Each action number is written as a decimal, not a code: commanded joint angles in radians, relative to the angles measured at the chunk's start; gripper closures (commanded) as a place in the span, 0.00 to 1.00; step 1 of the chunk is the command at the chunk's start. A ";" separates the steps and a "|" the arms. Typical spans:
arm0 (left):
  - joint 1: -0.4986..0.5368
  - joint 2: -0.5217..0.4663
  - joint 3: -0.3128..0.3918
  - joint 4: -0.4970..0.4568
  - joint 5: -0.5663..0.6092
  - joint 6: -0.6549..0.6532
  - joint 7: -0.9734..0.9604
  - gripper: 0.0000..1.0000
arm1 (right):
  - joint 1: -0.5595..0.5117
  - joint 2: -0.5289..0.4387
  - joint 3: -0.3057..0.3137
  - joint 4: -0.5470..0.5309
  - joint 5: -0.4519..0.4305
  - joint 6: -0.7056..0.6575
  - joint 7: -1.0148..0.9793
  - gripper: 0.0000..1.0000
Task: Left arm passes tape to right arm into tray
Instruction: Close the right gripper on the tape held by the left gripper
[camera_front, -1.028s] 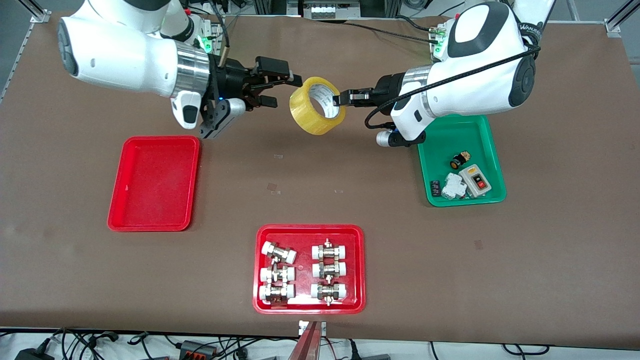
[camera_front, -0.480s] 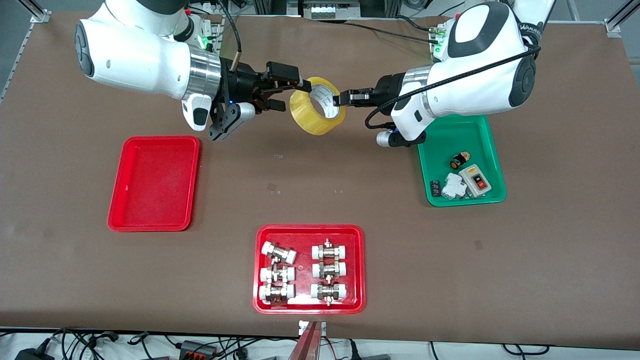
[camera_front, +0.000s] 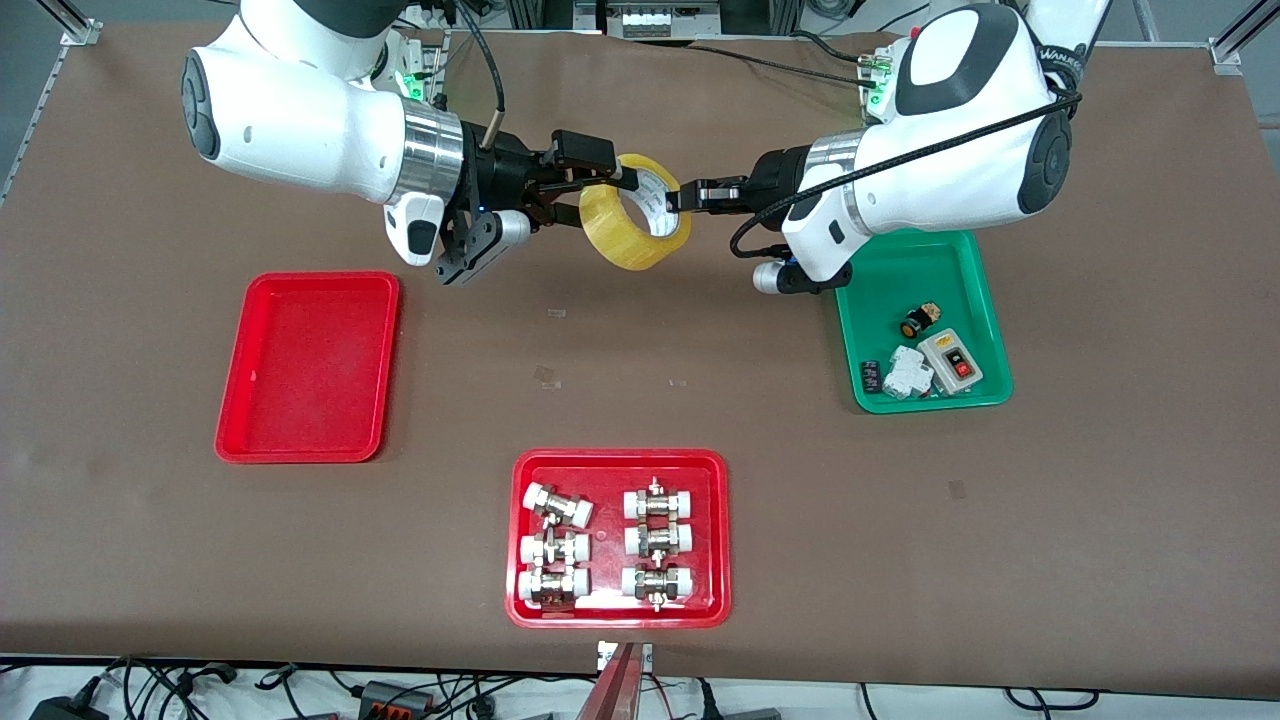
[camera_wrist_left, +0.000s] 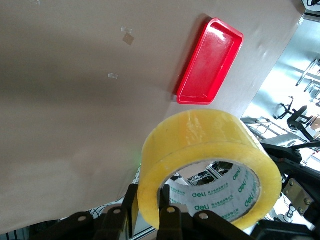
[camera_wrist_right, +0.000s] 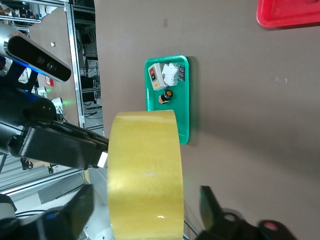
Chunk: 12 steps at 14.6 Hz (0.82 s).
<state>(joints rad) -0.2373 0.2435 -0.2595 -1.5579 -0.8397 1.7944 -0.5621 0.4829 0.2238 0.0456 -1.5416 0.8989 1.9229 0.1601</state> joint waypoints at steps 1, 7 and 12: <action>0.004 0.011 -0.001 0.035 -0.024 -0.013 -0.005 1.00 | 0.011 -0.001 -0.006 0.008 -0.011 0.010 0.021 0.42; 0.004 0.011 -0.001 0.036 -0.022 -0.013 -0.002 1.00 | 0.010 -0.001 -0.006 0.008 -0.011 0.007 0.019 0.64; 0.009 0.005 0.005 0.038 -0.009 -0.044 -0.007 0.00 | 0.006 -0.001 -0.006 0.008 -0.011 0.005 0.012 0.64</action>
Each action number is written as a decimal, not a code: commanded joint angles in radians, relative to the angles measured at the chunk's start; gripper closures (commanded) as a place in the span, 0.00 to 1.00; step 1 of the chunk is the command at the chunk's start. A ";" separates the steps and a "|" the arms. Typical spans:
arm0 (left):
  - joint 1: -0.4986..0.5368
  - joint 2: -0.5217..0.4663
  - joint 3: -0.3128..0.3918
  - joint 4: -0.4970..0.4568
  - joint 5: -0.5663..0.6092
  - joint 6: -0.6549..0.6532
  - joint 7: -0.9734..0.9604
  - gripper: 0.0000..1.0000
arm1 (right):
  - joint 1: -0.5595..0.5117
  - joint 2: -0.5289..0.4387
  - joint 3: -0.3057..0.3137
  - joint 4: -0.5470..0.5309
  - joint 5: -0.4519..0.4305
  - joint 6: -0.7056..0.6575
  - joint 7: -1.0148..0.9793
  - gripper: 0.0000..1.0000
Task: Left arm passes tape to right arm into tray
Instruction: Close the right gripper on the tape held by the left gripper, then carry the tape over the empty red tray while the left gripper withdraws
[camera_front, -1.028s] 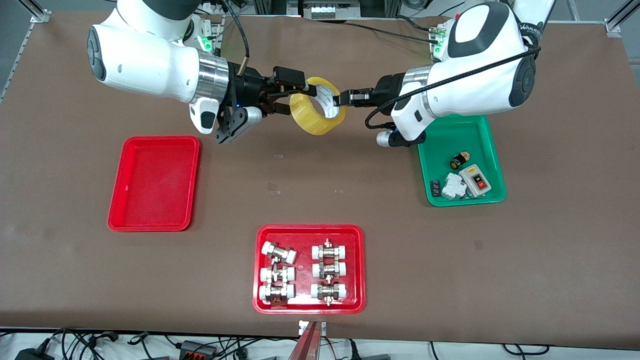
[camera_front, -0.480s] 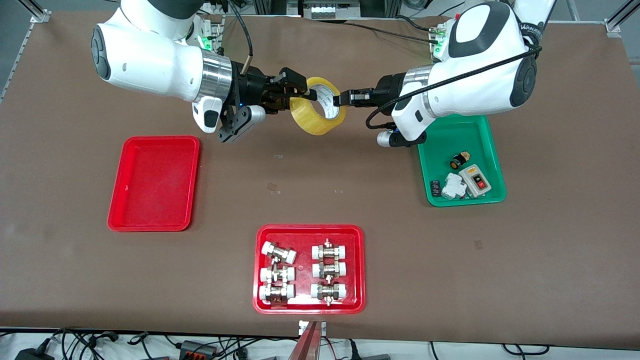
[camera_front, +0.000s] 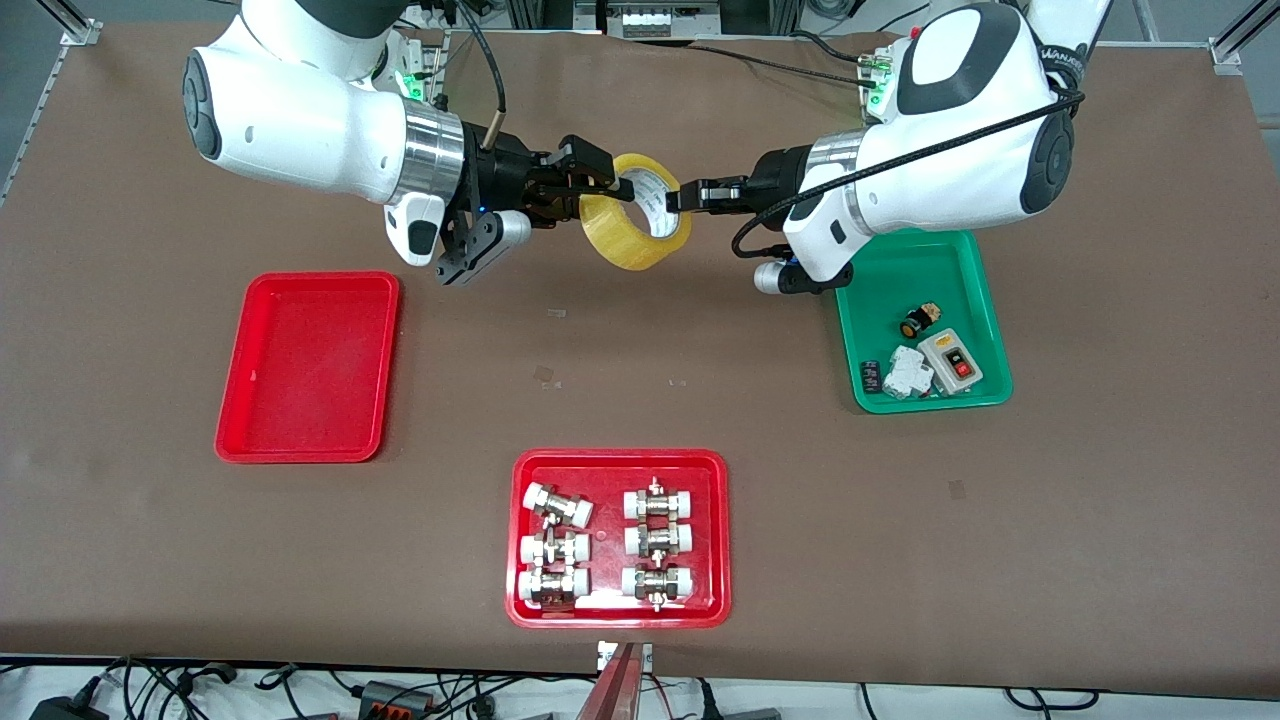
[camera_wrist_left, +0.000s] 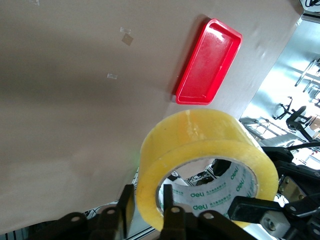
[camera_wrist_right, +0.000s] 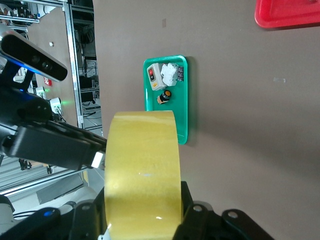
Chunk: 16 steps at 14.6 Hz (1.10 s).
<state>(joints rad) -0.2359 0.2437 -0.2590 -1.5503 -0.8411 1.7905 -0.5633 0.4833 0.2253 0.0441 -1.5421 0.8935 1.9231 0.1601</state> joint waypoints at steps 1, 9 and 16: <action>0.009 0.002 0.012 0.030 -0.007 -0.069 -0.006 0.00 | 0.004 -0.003 -0.006 0.005 -0.007 0.005 0.009 0.64; 0.124 -0.040 0.014 0.142 0.415 -0.406 0.002 0.00 | -0.089 0.078 -0.018 -0.007 -0.021 -0.004 0.001 0.64; 0.248 -0.089 0.015 0.161 0.680 -0.504 0.473 0.00 | -0.431 0.244 -0.018 -0.010 -0.021 -0.165 -0.083 0.64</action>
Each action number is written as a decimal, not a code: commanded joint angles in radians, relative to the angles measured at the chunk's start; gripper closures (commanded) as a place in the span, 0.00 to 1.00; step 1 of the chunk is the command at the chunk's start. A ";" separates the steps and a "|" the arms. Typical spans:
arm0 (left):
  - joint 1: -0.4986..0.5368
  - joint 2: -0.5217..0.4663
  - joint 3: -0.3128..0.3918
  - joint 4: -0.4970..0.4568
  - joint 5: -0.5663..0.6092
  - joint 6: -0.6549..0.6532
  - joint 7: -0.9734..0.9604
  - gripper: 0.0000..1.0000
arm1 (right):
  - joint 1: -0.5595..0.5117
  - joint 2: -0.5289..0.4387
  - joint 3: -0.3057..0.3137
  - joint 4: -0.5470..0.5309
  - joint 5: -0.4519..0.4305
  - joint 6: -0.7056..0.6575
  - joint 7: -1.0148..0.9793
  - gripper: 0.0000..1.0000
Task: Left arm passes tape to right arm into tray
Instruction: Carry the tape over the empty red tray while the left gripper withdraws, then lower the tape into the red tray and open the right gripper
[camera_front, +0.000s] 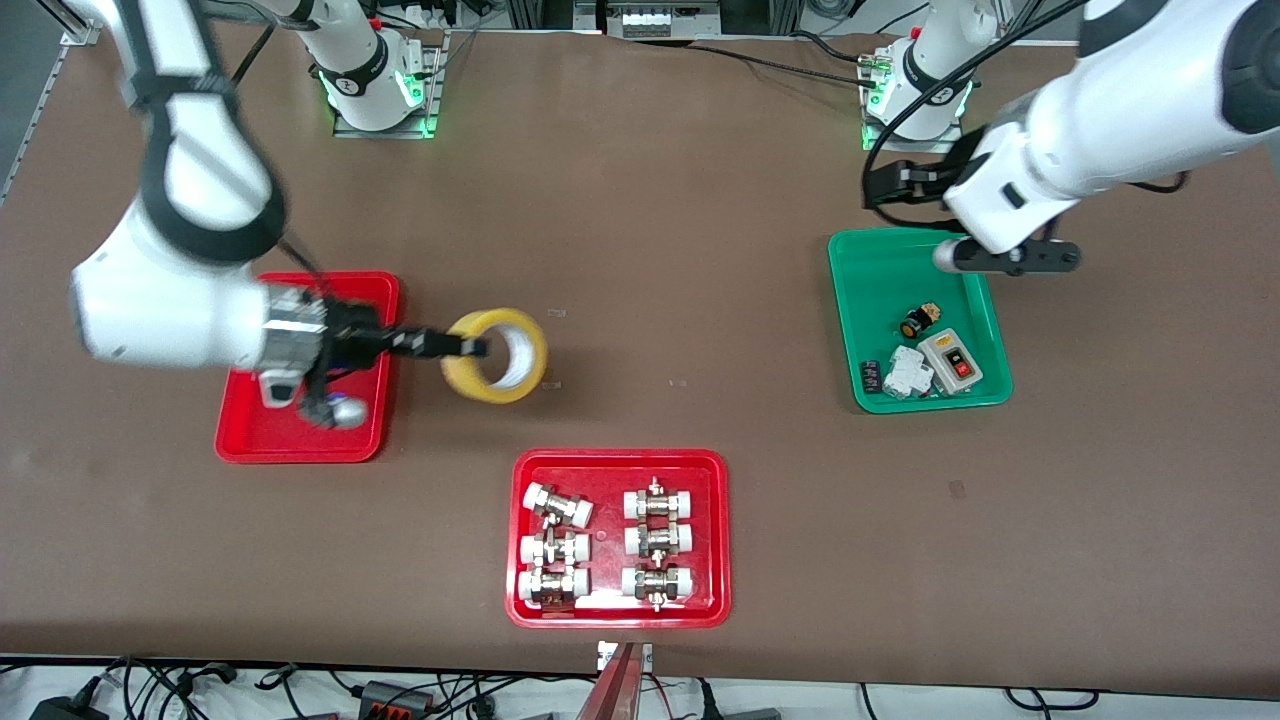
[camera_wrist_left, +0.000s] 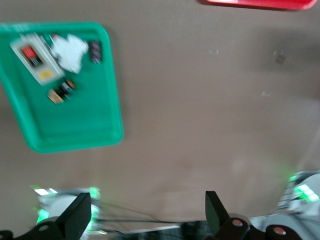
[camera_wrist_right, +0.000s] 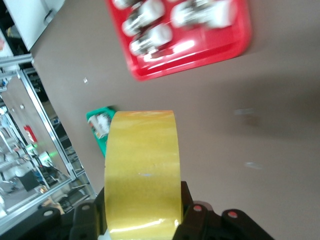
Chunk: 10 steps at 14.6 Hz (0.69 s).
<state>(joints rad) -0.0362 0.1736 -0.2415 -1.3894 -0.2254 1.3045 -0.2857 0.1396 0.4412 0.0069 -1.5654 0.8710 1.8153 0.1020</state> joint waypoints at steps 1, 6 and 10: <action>0.067 -0.023 -0.002 -0.002 0.096 -0.017 0.274 0.00 | -0.133 0.052 0.019 0.013 0.002 -0.074 -0.051 0.64; 0.154 -0.039 -0.005 -0.014 0.195 -0.002 0.511 0.00 | -0.363 0.191 0.021 0.021 0.000 -0.166 -0.292 0.64; 0.217 -0.077 -0.004 -0.080 0.202 0.074 0.594 0.00 | -0.472 0.260 0.021 0.019 -0.052 -0.209 -0.505 0.64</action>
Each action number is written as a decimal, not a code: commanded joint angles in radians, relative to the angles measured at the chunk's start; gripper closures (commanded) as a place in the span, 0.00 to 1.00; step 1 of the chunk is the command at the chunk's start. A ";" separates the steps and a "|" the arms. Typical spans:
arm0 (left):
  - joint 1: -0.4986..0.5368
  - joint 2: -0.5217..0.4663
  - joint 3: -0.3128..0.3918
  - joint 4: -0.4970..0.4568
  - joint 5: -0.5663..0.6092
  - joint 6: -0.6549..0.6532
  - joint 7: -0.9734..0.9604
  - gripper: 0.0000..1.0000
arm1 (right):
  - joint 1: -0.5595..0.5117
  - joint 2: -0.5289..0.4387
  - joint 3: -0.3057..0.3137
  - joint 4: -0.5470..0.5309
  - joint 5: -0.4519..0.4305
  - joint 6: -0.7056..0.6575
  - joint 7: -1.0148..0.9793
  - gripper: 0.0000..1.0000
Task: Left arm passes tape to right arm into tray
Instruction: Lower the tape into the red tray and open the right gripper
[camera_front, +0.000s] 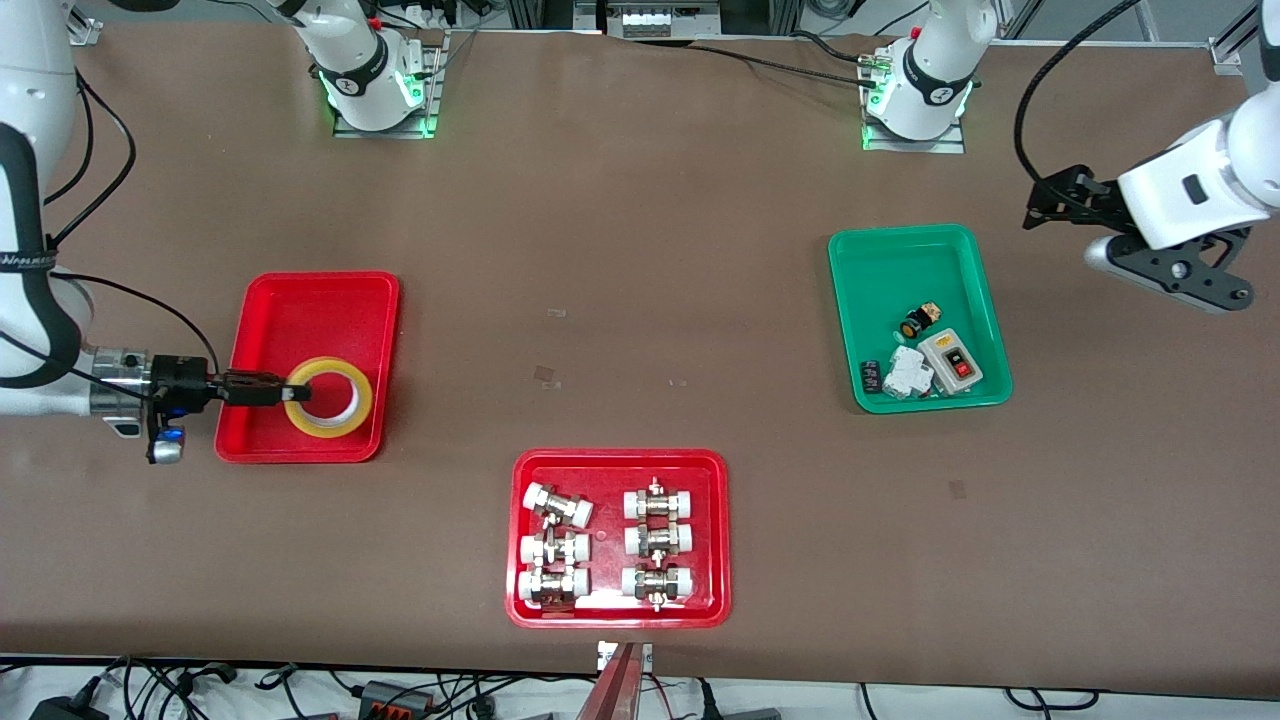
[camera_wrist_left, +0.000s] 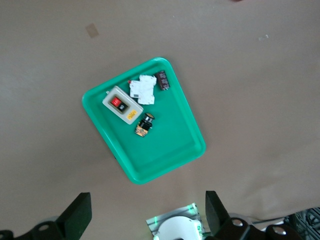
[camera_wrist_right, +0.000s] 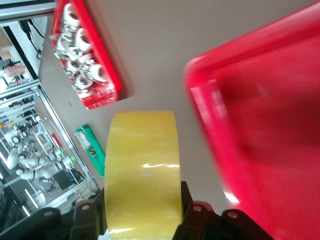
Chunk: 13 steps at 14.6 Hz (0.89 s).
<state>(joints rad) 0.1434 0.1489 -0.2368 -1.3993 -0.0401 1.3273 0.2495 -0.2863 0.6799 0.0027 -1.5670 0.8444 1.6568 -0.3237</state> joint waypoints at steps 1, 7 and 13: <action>0.048 -0.052 -0.007 -0.072 0.017 0.053 0.077 0.00 | -0.066 0.033 0.025 0.019 -0.030 -0.070 -0.121 0.64; 0.068 -0.048 0.025 -0.034 0.016 0.049 0.097 0.00 | -0.116 0.078 0.025 0.018 -0.059 -0.121 -0.225 0.64; -0.122 -0.083 0.243 -0.059 0.073 0.116 0.105 0.00 | -0.120 0.101 0.023 -0.005 -0.140 -0.106 -0.268 0.63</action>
<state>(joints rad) 0.0608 0.1097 -0.0208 -1.4276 -0.0288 1.3995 0.3275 -0.3827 0.7882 0.0036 -1.5681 0.7570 1.5594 -0.5746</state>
